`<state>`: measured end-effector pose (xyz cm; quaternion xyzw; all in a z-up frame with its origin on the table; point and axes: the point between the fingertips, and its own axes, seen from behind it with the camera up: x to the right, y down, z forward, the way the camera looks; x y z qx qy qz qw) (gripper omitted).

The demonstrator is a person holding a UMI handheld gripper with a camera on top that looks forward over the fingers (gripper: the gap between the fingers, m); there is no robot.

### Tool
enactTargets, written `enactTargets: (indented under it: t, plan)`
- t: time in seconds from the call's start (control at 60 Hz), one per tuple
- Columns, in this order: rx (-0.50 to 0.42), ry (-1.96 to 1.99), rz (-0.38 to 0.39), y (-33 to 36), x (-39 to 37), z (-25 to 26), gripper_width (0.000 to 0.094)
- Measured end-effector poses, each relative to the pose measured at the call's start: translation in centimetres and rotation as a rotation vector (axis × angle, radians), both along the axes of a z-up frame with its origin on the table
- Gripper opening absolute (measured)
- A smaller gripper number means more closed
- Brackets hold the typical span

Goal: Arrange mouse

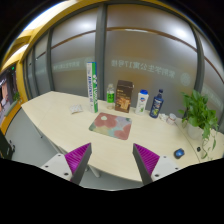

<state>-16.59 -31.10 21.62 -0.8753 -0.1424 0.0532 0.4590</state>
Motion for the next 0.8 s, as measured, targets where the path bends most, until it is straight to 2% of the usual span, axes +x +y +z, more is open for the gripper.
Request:
enactTargets:
  t: [0.183, 0.383, 0.467, 0.6, 0.8]
  plan:
    - [-0.092, -0.012, -0.098, -1.4, 5.8, -4.6, 0.0854]
    - [-0.168, -0.04, -0.256, -0.6, 19.9, -12.2, 0.0855]
    - [-0.169, -0.049, -0.316, 0.8, 25.3, -14.4, 0.0855]
    - [-0.147, -0.034, -0.365, 4.9, 32.1, -17.0, 0.0853]
    - [-0.168, 0.038, -0.377, 11.8, 36.6, -21.2, 0.0851]
